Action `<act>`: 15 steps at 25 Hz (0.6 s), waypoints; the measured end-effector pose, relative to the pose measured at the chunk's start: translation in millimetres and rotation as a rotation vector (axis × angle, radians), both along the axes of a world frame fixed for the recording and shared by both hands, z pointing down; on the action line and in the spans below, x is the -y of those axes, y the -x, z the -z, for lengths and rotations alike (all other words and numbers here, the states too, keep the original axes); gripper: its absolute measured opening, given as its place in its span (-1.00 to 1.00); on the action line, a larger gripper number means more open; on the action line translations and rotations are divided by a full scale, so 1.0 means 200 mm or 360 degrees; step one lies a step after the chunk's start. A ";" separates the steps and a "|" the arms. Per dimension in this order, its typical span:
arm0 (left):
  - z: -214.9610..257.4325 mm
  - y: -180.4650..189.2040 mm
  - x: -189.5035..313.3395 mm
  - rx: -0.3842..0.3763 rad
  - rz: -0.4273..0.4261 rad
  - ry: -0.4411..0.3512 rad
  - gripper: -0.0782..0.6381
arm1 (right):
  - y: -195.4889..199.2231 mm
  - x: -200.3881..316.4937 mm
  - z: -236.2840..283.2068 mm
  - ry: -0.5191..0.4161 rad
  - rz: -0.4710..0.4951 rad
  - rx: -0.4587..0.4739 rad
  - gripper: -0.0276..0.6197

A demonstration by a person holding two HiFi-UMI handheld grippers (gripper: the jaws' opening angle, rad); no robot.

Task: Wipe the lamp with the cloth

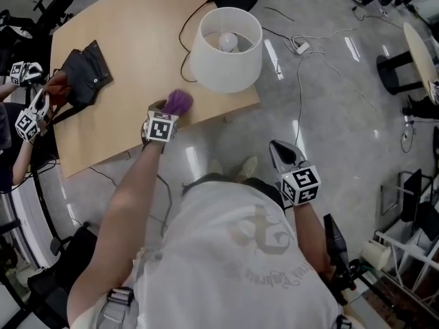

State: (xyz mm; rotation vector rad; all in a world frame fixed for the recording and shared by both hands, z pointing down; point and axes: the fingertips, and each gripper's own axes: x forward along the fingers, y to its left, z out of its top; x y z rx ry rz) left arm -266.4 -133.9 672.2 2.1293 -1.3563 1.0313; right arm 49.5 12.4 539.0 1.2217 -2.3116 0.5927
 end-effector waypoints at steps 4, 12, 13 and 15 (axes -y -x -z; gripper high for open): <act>0.08 0.02 -0.02 -0.0065 -0.0006 -0.0066 -0.08 | -0.02 0.00 0.01 -0.0022 -0.0010 0.0012 -0.87; 0.46 -0.08 -0.17 -0.0263 0.0060 -0.0297 -0.23 | -0.06 0.07 0.05 -0.0106 0.0056 0.0071 -0.87; 0.50 -0.12 -0.21 -0.0278 0.0056 -0.0325 -0.29 | -0.07 0.08 0.06 -0.0114 0.0070 0.0082 -0.87; 0.58 -0.20 -0.29 -0.0309 0.0053 -0.0375 -0.33 | -0.09 0.07 0.08 -0.0129 0.0099 0.0101 -0.87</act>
